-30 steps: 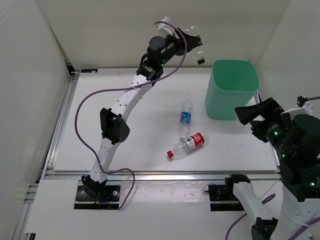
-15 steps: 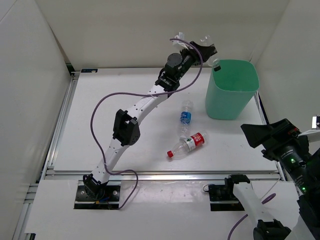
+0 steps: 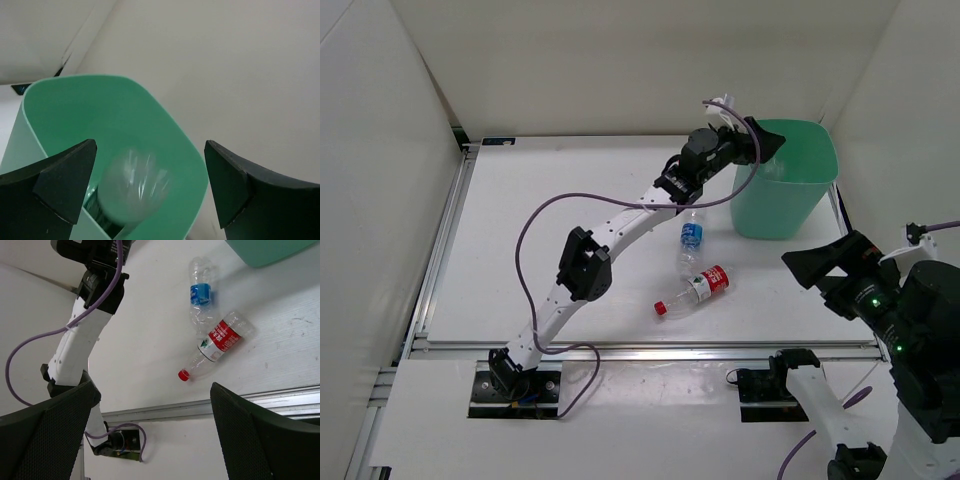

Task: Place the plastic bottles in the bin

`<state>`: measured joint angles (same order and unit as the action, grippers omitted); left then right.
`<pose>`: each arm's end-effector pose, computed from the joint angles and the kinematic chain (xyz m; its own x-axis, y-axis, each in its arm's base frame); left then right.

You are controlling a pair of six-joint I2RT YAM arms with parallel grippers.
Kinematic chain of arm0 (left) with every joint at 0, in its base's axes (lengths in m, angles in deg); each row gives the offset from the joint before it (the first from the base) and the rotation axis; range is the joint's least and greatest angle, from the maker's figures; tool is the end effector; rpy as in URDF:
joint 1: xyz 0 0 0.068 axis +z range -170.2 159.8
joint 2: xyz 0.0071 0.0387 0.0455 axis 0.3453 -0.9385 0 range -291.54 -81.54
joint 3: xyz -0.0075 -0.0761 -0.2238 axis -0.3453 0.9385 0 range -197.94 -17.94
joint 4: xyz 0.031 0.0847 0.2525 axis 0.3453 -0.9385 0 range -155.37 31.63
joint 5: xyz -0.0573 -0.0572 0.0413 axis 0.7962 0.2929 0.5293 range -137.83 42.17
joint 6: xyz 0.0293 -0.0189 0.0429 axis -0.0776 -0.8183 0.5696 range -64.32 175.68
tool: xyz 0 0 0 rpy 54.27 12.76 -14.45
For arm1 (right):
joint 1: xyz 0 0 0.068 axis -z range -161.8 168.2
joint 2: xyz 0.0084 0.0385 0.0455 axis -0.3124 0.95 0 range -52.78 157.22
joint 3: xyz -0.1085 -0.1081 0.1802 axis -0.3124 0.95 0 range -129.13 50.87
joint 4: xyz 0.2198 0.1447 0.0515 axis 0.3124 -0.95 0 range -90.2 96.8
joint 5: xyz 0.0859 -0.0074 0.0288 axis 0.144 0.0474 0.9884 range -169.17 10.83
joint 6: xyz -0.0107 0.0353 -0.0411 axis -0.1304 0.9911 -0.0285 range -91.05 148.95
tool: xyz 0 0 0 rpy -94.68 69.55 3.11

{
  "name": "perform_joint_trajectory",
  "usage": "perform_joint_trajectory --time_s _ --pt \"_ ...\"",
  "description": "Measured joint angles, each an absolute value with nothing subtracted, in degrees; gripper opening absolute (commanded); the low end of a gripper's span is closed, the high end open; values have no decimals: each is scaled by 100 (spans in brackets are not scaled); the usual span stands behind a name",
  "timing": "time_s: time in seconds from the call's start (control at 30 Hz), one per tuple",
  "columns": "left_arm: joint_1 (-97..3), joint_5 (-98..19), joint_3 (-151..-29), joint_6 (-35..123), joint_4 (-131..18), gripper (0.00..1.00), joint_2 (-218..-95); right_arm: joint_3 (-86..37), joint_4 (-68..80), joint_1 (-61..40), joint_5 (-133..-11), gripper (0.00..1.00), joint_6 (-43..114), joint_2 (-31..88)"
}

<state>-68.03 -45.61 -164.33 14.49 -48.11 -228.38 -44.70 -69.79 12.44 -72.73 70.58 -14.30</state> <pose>0.3829 -0.4249 0.3143 -0.4186 -0.5181 -0.7459 0.6519 0.4004 -0.6440 0.0339 0.0077 0.4614 -0.3845 0.6246 -0.6797 0.0675 0.7534 0.6541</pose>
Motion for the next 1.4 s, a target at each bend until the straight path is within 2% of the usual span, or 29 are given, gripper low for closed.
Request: perform_joint_trajectory --time_s 0.13,0.33,0.57,0.9,1.33,1.4 --pt "-6775 -4364 -15838 2022 -5191 100 -22318 -4215 -6765 1244 -7151 100 7080 -1485" --pt "-6403 -4867 -13657 3159 -5823 100 -20165 -3867 -6278 1244 -6978 100 7084 -1467" --pt "-6003 -4952 -12945 3502 -6677 100 -19081 -3570 -5959 1244 -6978 100 7082 -1461" --pt "-6005 -4292 -12737 3281 -8319 100 -20810 -3535 -5762 1244 -7068 100 6992 -1454" --pt "-6062 -3545 -13001 2874 -8664 100 -21444 -3555 -5792 1244 -7450 100 6758 -1454" --pt "-6093 -3429 -13117 2807 -8651 92 -21638 -3581 -5814 1244 -7494 100 6747 -1454"
